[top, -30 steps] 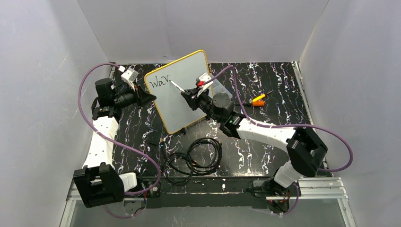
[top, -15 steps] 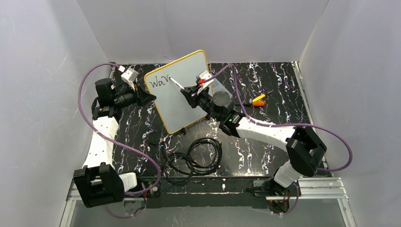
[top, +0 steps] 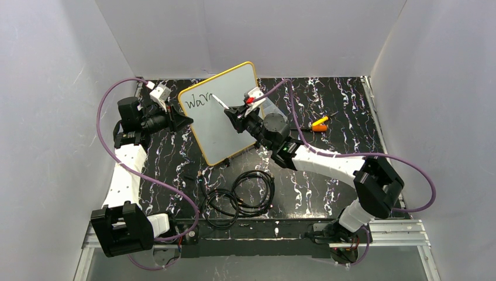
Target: Write a sentence on the whiteboard
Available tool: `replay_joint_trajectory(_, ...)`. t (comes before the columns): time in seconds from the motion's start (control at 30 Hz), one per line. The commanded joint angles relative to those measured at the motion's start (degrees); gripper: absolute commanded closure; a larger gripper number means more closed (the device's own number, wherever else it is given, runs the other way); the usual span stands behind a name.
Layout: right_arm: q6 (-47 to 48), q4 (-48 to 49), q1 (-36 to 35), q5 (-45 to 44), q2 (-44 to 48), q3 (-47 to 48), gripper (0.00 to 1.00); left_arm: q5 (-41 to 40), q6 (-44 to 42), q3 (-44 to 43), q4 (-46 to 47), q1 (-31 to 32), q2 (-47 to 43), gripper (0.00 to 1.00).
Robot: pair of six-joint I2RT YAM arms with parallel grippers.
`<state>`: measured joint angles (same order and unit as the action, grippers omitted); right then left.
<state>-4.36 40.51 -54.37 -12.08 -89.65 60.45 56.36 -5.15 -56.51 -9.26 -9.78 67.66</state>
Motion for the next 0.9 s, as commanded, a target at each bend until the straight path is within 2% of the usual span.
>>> replay_joint_trajectory(0.0, -0.7, 1.7, 0.8, -2.0, -0.7, -1.1, 0.99, 1.3, -0.7, 0.2, -4.4, 0.5, -0.5, 1.00)
replay_joint_trajectory(0.23, -1.5, 1.6, 0.8, -2.0, -0.1, -3.2, 0.99, 1.5, -0.7, 0.2, -4.4, 0.5, -0.4, 1.00)
replay_joint_trajectory(0.87, -0.1, 4.8, 0.8, -3.9, -0.6, 0.4, 0.99, 1.4, -0.7, 0.2, -4.4, 0.5, -0.5, 1.00)
